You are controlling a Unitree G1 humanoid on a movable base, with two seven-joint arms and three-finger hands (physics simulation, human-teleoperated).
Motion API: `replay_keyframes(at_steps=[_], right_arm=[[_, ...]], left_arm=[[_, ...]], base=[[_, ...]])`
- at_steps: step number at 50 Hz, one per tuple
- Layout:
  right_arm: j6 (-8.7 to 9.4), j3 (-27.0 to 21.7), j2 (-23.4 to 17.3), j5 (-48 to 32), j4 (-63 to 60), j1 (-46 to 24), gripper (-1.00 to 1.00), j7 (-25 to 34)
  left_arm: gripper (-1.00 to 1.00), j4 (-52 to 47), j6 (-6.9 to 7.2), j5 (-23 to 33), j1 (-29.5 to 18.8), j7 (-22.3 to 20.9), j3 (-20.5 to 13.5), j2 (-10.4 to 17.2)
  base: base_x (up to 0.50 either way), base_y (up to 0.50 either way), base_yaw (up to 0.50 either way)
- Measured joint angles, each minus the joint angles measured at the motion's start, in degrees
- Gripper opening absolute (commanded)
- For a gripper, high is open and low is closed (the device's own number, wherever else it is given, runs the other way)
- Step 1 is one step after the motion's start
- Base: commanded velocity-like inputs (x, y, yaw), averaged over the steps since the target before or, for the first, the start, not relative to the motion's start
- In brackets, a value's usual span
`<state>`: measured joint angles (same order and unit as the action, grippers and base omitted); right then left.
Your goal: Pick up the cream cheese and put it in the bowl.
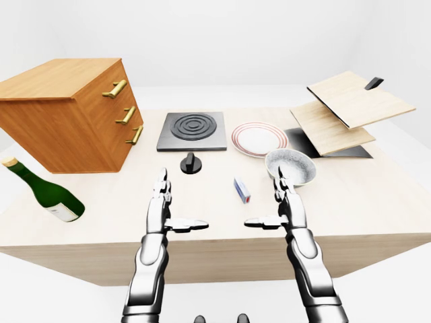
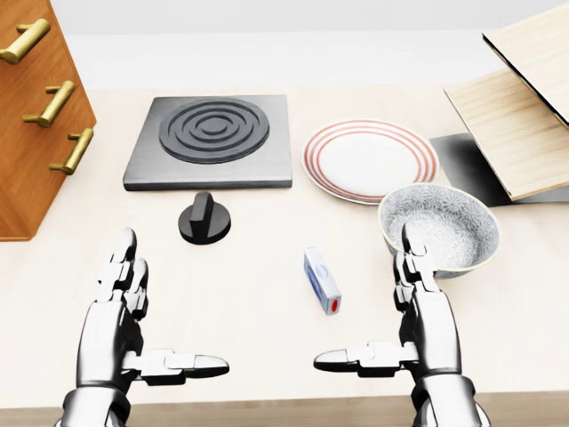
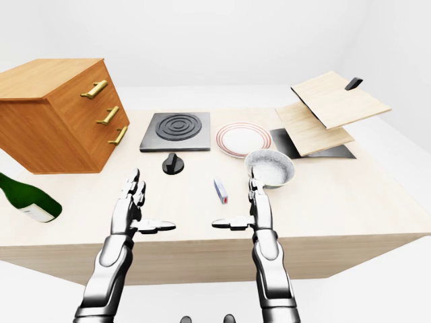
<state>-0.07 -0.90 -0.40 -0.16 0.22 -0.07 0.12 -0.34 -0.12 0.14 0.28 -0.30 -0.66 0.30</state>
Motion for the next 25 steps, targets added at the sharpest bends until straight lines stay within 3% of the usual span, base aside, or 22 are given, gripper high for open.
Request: replay_keyframes(at_steps=[25], right_arm=[[-0.01,-1.0,-0.6,-1.1,1.5,-0.6,1.00,-0.1]], left_arm=[[1.00,-1.3,0.08,0.8,0.9,0.0,-0.8,0.4]], base=[[0.00,0.00,0.00]])
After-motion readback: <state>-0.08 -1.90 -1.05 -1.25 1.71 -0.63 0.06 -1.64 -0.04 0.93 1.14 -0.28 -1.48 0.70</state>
